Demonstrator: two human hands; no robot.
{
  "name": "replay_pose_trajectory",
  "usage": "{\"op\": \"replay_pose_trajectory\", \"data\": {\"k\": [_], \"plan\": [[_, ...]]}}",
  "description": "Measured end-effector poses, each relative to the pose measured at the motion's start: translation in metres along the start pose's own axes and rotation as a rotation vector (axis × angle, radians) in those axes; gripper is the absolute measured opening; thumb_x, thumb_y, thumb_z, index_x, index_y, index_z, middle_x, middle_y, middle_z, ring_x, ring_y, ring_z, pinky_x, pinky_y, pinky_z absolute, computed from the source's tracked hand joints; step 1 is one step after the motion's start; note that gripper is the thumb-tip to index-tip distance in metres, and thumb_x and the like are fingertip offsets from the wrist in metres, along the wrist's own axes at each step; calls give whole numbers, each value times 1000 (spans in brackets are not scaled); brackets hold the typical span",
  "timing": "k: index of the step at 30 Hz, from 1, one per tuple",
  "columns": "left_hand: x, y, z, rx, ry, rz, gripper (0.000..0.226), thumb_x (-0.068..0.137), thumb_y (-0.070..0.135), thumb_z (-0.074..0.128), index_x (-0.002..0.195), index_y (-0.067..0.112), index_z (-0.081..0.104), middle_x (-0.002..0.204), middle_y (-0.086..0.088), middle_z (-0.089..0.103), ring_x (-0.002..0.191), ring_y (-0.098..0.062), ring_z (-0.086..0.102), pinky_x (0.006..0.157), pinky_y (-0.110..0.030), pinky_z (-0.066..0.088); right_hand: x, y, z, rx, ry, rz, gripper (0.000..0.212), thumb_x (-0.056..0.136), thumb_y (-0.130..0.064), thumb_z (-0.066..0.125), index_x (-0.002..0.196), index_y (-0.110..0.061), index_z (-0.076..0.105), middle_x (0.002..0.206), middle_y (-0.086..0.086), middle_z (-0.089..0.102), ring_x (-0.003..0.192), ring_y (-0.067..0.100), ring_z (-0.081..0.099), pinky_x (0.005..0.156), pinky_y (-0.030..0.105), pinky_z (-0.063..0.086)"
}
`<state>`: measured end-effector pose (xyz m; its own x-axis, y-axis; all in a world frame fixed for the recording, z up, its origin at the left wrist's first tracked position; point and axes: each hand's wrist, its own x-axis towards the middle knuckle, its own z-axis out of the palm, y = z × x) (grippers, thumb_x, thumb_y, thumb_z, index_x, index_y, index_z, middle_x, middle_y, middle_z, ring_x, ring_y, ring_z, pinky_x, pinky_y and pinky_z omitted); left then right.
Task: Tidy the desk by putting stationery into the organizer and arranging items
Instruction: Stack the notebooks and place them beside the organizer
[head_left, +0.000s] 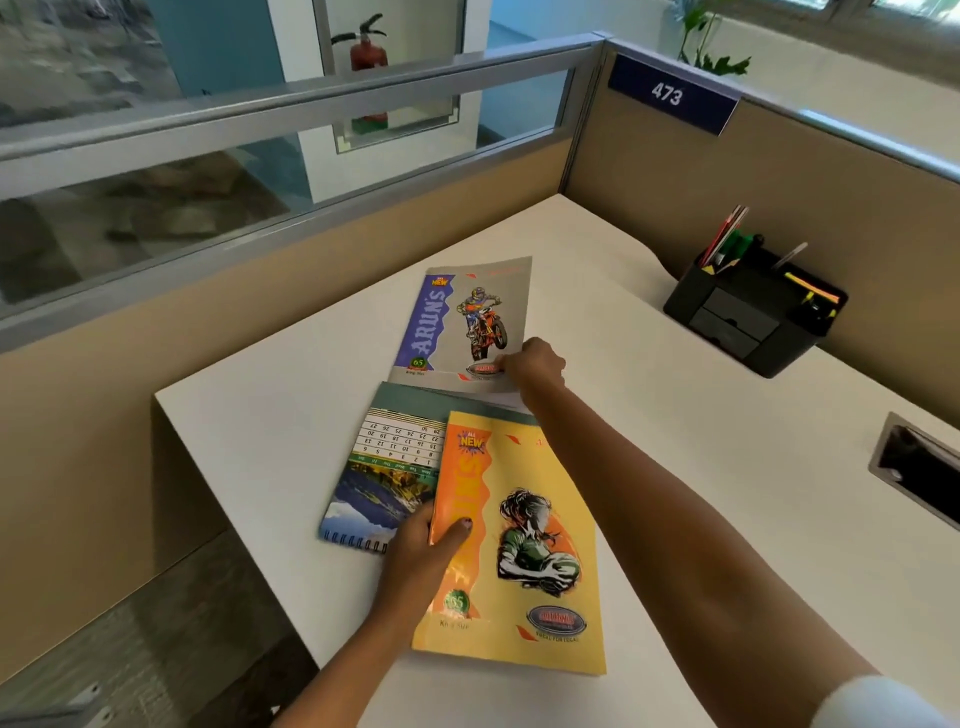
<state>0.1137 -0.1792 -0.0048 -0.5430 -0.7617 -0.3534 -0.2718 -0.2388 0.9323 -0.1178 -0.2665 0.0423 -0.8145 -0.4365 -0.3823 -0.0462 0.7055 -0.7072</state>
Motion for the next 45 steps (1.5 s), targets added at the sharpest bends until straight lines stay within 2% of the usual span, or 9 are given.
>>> {"op": "replay_pose_trajectory", "data": {"k": [6, 10, 13, 16, 21, 25, 29, 36, 45], "plan": [[0, -2, 0, -8, -18, -7, 13, 89, 18, 60, 98, 27, 63, 92, 1, 70, 85, -17, 66, 70, -27, 51, 5, -1, -16, 133, -108, 52, 31, 86, -17, 68, 114, -13, 54, 112, 8, 60, 104, 28, 57, 86, 41, 54], [-1, -1, 1, -14, -18, 1, 13, 89, 17, 60, 98, 27, 63, 90, 2, 71, 84, -17, 67, 68, -25, 50, -6, 2, -23, 321, -187, 146, 33, 89, -11, 64, 119, -10, 51, 110, 9, 60, 92, 25, 57, 69, 33, 51], [-2, -1, 0, -14, -15, 0, 14, 90, 18, 60, 103, 22, 64, 90, 2, 70, 84, -16, 67, 67, -24, 50, -10, 11, -20, 294, -111, 37, 31, 93, -16, 59, 122, -13, 49, 121, 11, 61, 94, 23, 57, 73, 34, 52], [-4, 1, 0, -12, -14, 7, 14, 90, 19, 59, 103, 22, 63, 91, 3, 70, 83, -13, 66, 64, -18, 50, -16, 17, -21, 451, -94, 11, 24, 97, -14, 52, 119, -15, 44, 123, 13, 59, 101, 30, 64, 78, 45, 59], [-6, 1, 0, -5, -4, 0, 13, 90, 21, 58, 102, 25, 62, 92, 4, 69, 83, -13, 66, 63, -19, 50, -28, 23, -32, 630, 28, -42, 18, 98, -7, 47, 115, -14, 45, 116, 14, 56, 87, 32, 66, 53, 41, 60], [-5, 1, 1, -8, 7, -10, 16, 90, 21, 59, 106, 22, 63, 95, 0, 70, 87, -18, 66, 74, -31, 54, -40, 31, -46, 785, 83, -70, 16, 98, -6, 47, 112, -14, 45, 115, 11, 54, 91, 32, 65, 58, 43, 61], [-5, 0, 0, -13, 3, -6, 16, 90, 20, 59, 106, 21, 63, 95, 0, 70, 86, -19, 66, 72, -30, 53, -62, 44, -72, 901, 58, -127, 17, 98, -7, 48, 113, -13, 44, 123, 14, 56, 94, 31, 67, 66, 45, 61], [-5, 0, -1, -11, -7, 2, 13, 91, 21, 57, 103, 20, 63, 92, -4, 69, 82, -21, 66, 65, -27, 51, -138, 76, -132, 886, 77, -328, 11, 97, -12, 50, 107, -14, 46, 119, 10, 62, 91, 25, 71, 66, 38, 61], [-7, 5, -1, -82, -41, -2, 15, 91, 21, 57, 104, 28, 59, 97, -1, 67, 89, -22, 64, 74, -34, 53, -223, 110, -176, 733, 102, -386, 7, 94, -12, 52, 100, -16, 51, 104, 2, 70, 83, 24, 72, 58, 32, 60]]}}
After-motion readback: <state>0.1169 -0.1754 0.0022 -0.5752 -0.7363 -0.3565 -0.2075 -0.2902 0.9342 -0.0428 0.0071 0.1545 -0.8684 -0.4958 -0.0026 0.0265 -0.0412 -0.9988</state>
